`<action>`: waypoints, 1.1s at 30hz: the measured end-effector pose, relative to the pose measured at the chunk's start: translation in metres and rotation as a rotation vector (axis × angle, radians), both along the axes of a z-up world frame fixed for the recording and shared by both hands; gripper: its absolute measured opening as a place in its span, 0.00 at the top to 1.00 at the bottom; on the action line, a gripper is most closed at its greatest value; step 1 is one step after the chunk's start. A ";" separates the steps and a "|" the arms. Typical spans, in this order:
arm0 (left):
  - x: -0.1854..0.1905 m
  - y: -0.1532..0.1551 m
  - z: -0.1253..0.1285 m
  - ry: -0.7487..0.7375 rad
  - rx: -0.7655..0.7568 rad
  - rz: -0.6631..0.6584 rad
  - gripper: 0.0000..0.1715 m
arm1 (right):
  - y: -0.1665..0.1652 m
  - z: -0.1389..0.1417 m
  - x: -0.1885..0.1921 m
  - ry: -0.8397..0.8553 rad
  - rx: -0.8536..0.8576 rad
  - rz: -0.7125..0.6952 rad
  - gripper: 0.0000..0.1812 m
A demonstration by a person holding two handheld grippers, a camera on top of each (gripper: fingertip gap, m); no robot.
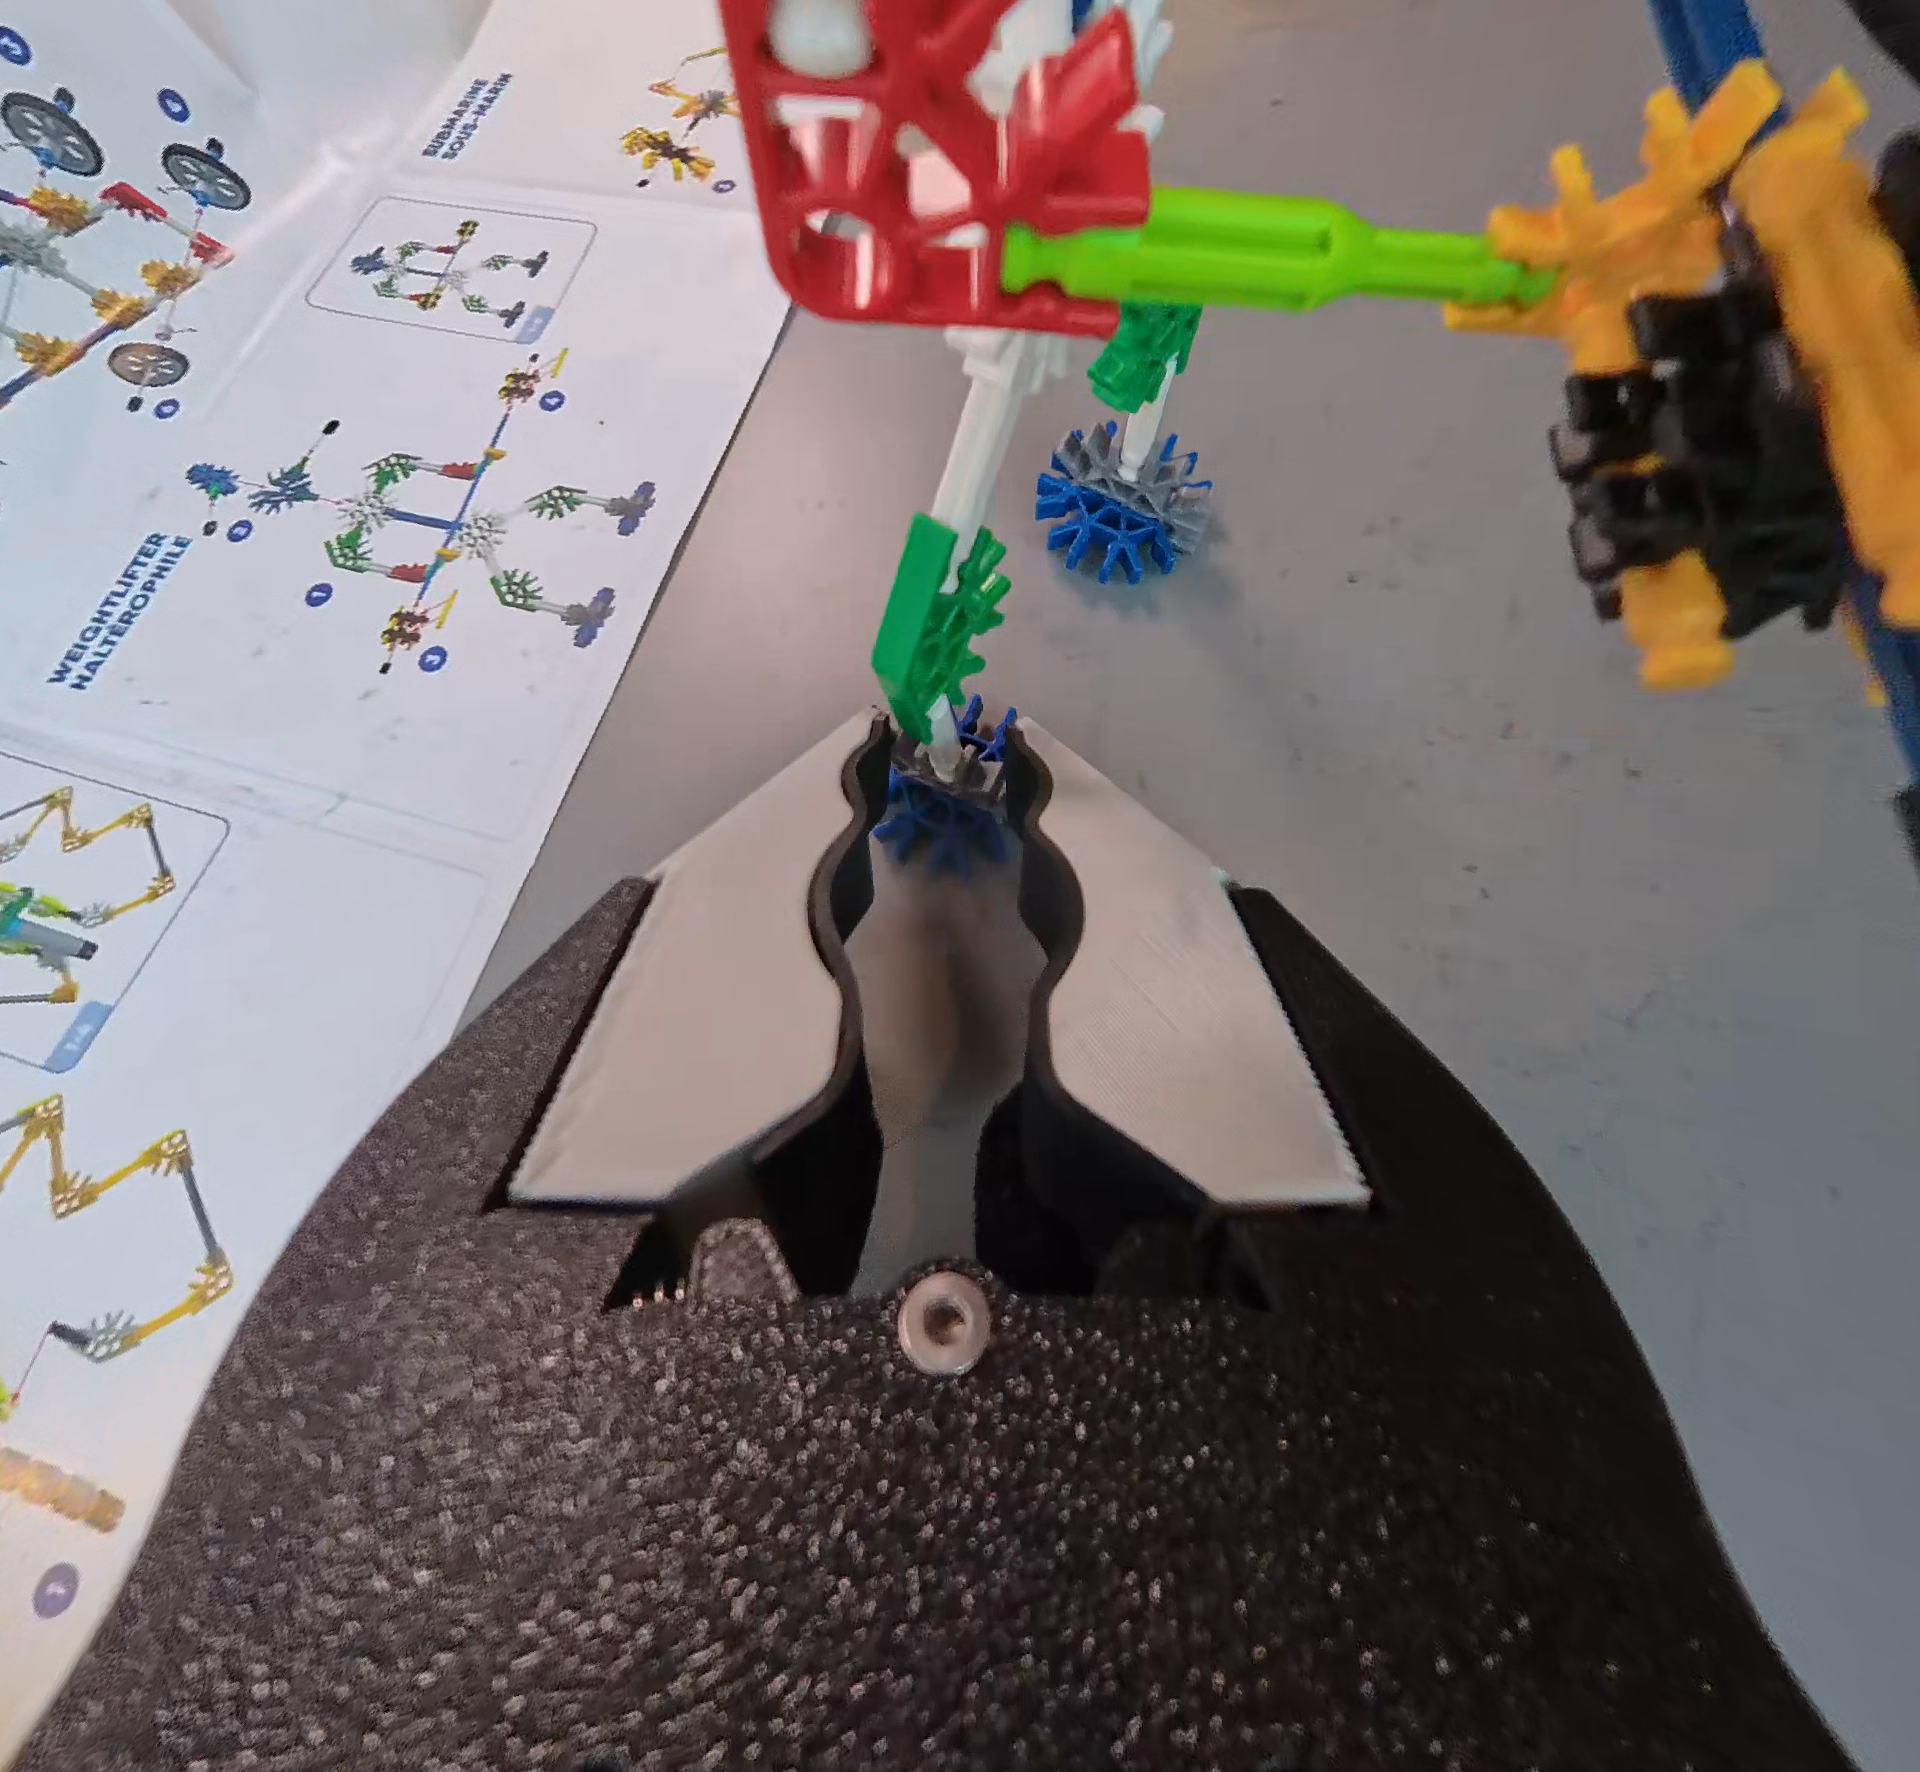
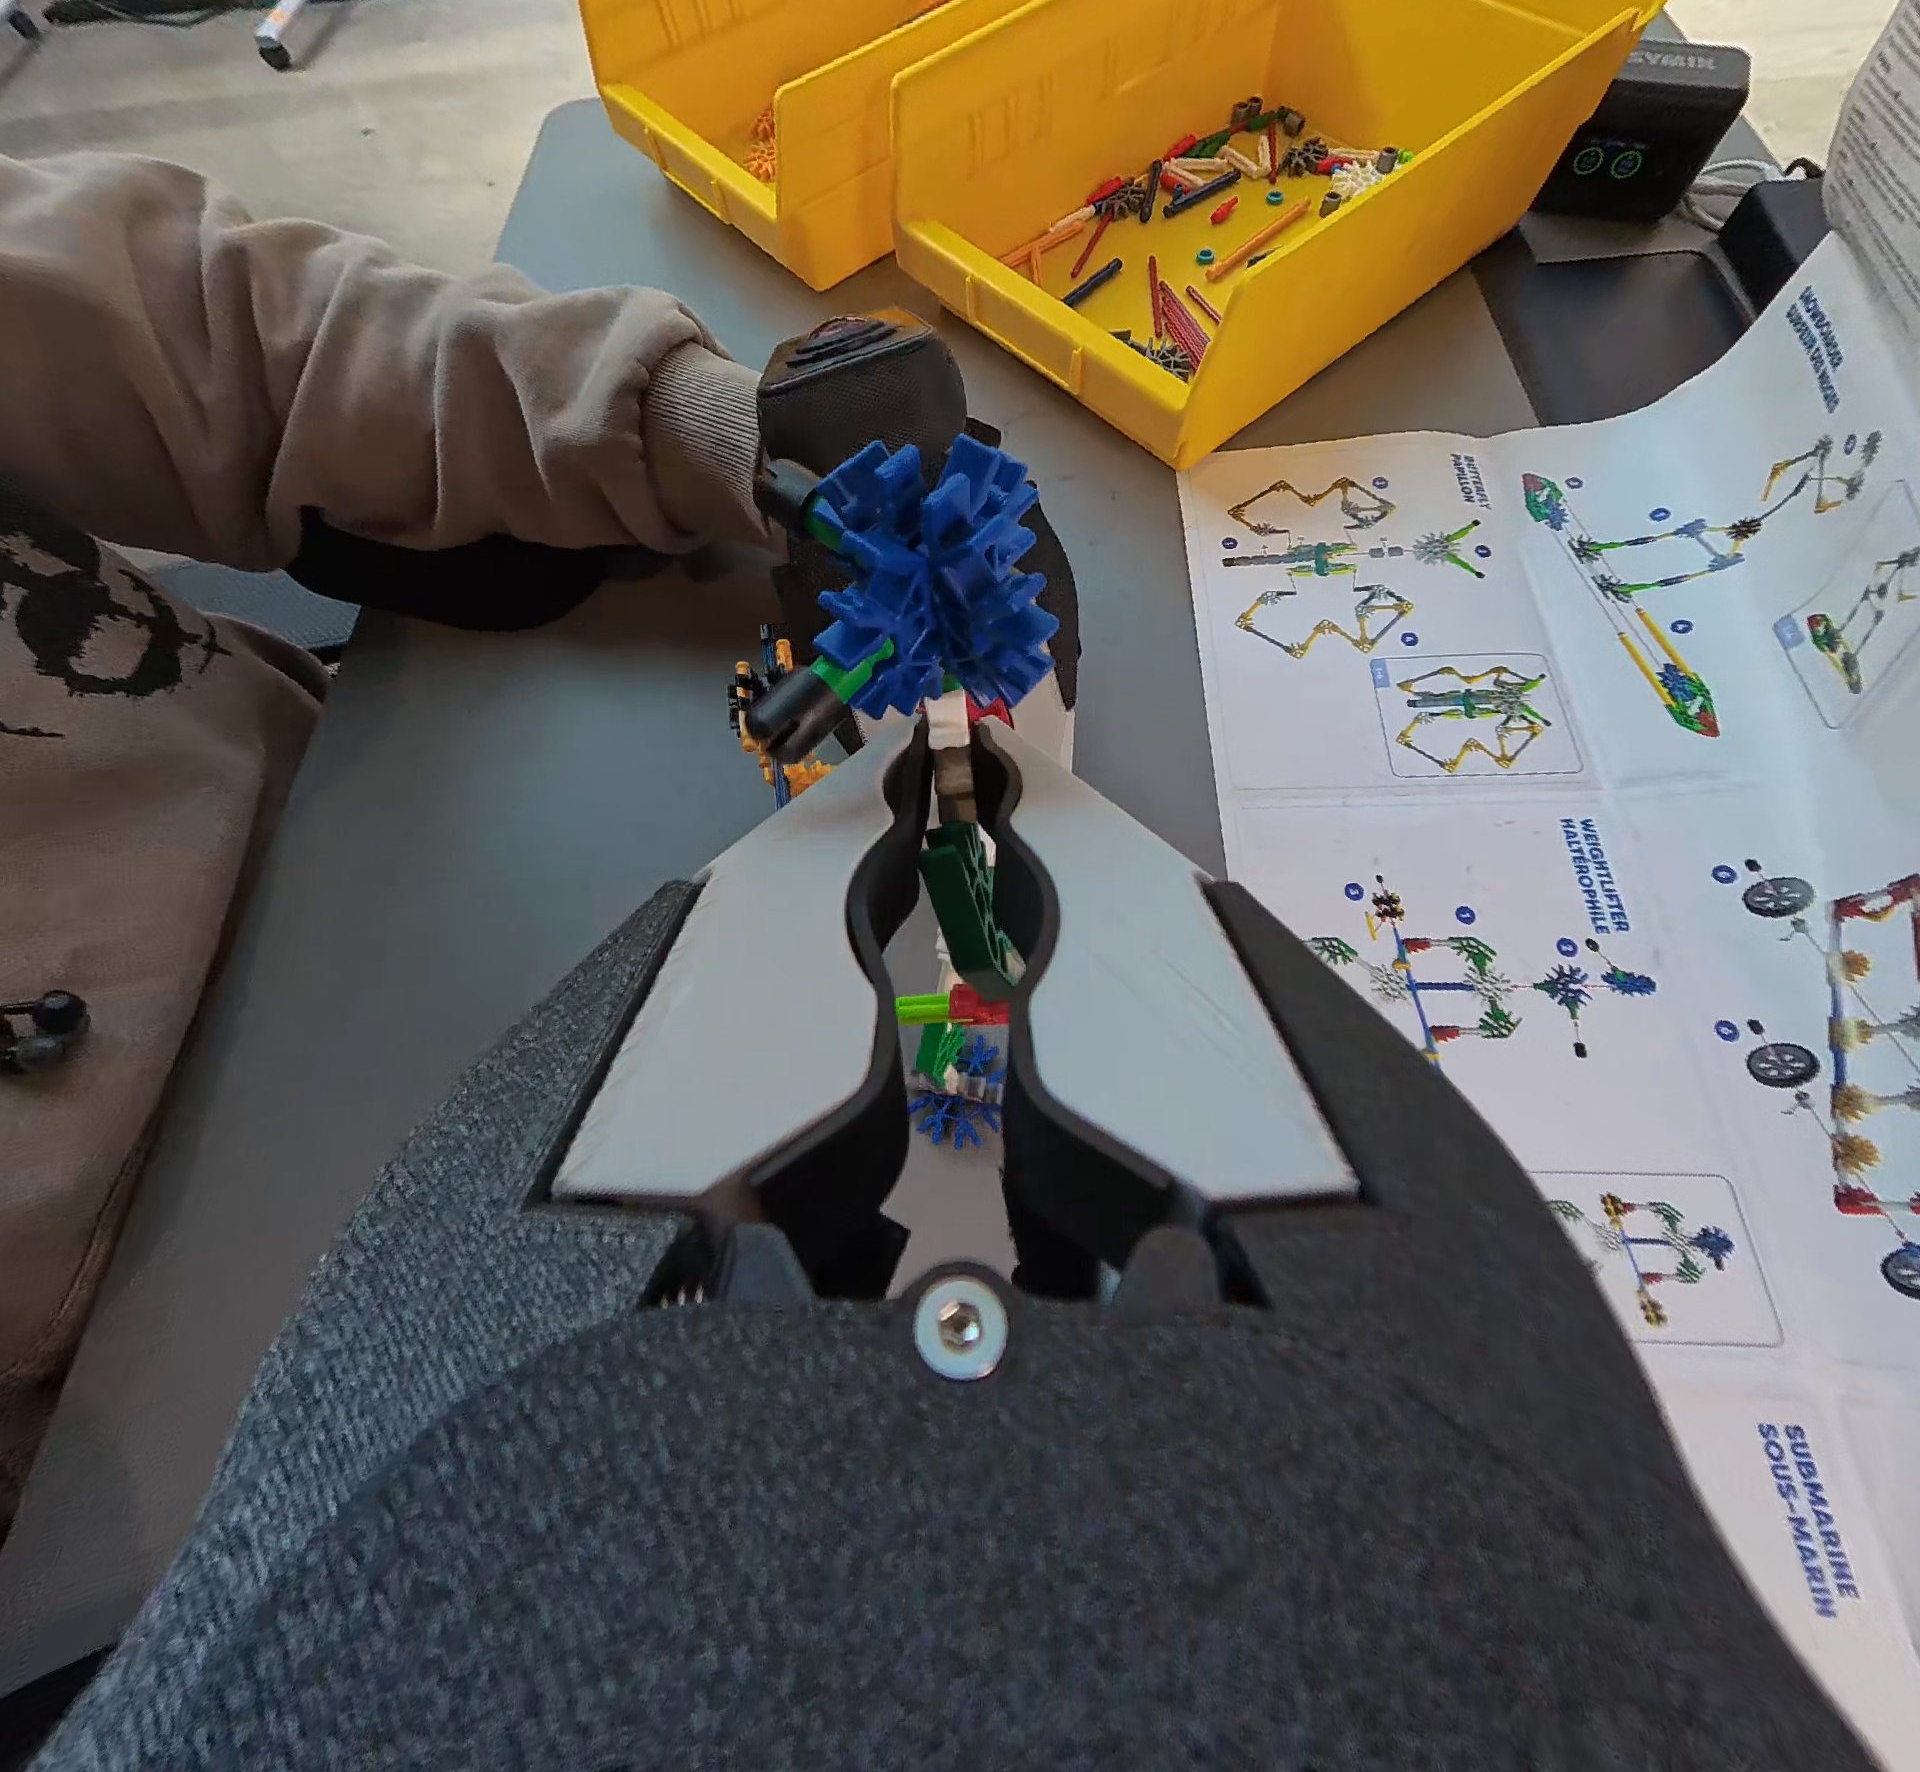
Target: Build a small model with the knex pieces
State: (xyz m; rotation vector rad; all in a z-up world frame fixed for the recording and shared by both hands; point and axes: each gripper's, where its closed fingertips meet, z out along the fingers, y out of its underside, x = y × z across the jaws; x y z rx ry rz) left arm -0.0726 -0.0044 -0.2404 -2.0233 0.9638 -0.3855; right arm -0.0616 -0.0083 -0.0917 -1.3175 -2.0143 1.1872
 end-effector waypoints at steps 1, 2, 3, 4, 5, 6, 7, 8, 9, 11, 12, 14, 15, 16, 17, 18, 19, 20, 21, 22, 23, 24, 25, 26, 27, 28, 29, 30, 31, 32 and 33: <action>0.001 -0.002 0.000 -0.018 -0.006 -0.015 0.88 | 0.002 0.000 0.000 0.000 -0.018 -0.006 0.97; 0.002 -0.004 0.000 -0.025 -0.006 -0.030 0.88 | 0.004 0.000 0.000 0.000 -0.036 -0.011 0.97; 0.002 -0.004 0.000 -0.023 -0.005 -0.038 0.88 | 0.005 0.000 0.001 0.001 -0.058 -0.013 0.97; 0.002 -0.005 0.000 -0.016 0.001 -0.047 0.88 | 0.006 -0.001 0.001 0.001 -0.081 -0.015 0.97; 0.002 -0.006 0.000 -0.011 0.006 -0.055 0.88 | 0.006 -0.001 0.001 0.002 -0.100 -0.017 0.97; 0.004 -0.008 0.000 -0.018 0.001 -0.072 0.88 | 0.007 -0.001 0.001 0.004 -0.114 -0.018 0.97; 0.005 -0.010 0.000 -0.027 -0.007 -0.082 0.88 | 0.008 -0.001 0.001 0.003 -0.125 -0.022 0.97; 0.005 -0.011 0.000 -0.030 -0.008 -0.080 0.88 | 0.009 -0.001 0.001 0.004 -0.130 -0.026 0.97; 0.005 -0.011 0.001 -0.031 -0.010 -0.077 0.88 | 0.009 -0.001 0.001 0.005 -0.129 -0.026 0.97; 0.005 -0.010 0.001 -0.035 -0.015 -0.067 0.87 | 0.009 -0.001 0.000 0.007 -0.100 -0.027 0.97; 0.005 -0.010 0.001 -0.042 -0.020 -0.061 0.87 | 0.010 0.000 -0.001 0.012 -0.067 -0.031 0.97; 0.005 -0.010 0.001 -0.053 -0.032 -0.051 0.87 | 0.008 0.000 -0.002 0.019 0.009 -0.022 0.97; 0.005 -0.010 0.001 -0.053 -0.032 -0.051 0.87 | 0.006 0.001 -0.003 0.029 0.061 -0.007 0.97; 0.006 -0.011 0.001 -0.056 -0.034 -0.058 0.87 | 0.002 0.001 -0.004 0.042 0.109 0.020 0.97; 0.008 -0.013 0.001 -0.062 -0.040 -0.068 0.87 | -0.002 0.002 -0.004 0.054 0.147 0.045 0.97; 0.009 -0.014 0.001 -0.063 -0.042 -0.076 0.87 | -0.005 0.002 -0.005 0.062 0.181 0.061 0.96; 0.009 -0.015 0.001 -0.058 -0.037 -0.077 0.87 | -0.007 0.003 -0.006 0.068 0.206 0.072 0.96; 0.009 -0.015 0.001 -0.057 -0.036 -0.078 0.88 | -0.009 0.003 -0.006 0.070 0.211 0.079 0.96; 0.009 -0.017 0.001 -0.059 -0.038 -0.082 0.88 | -0.010 0.003 -0.006 0.076 0.212 0.085 0.96; 0.009 -0.018 0.001 -0.060 -0.040 -0.086 0.88 | -0.011 0.003 -0.005 0.082 0.204 0.088 0.96; 0.010 -0.019 0.001 -0.060 -0.040 -0.093 0.88 | -0.012 0.003 -0.004 0.087 0.192 0.093 0.96; 0.010 -0.021 0.001 -0.057 -0.038 -0.099 0.88 | -0.013 0.002 -0.002 0.094 0.184 0.095 0.96; 0.010 -0.021 0.001 -0.054 -0.033 -0.100 0.87 | -0.013 0.002 0.000 0.099 0.176 0.095 0.96; 0.010 -0.021 0.001 -0.051 -0.030 -0.098 0.87 | -0.014 0.002 0.002 0.101 0.166 0.095 0.96; 0.011 -0.021 0.001 -0.048 -0.027 -0.094 0.87 | -0.014 0.001 0.004 0.099 0.158 0.091 0.96; 0.011 -0.020 0.001 -0.045 -0.023 -0.086 0.87 | -0.012 0.001 0.006 0.097 0.157 0.078 0.96; 0.010 -0.019 0.001 -0.041 -0.020 -0.075 0.87 | -0.011 0.001 0.007 0.094 0.160 0.063 0.96; 0.009 -0.018 0.001 -0.039 -0.018 -0.062 0.87 | -0.010 0.002 0.008 0.095 0.162 0.048 0.94; 0.009 -0.017 0.001 -0.039 -0.018 -0.051 0.87 | -0.009 0.003 0.009 0.097 0.159 0.033 0.89; 0.009 -0.016 0.001 -0.042 -0.020 -0.044 0.87 | -0.009 0.006 0.011 0.100 0.150 0.018 0.84; 0.008 -0.016 0.001 -0.042 -0.021 -0.033 0.87 | -0.008 0.009 0.014 0.109 0.144 0.001 0.81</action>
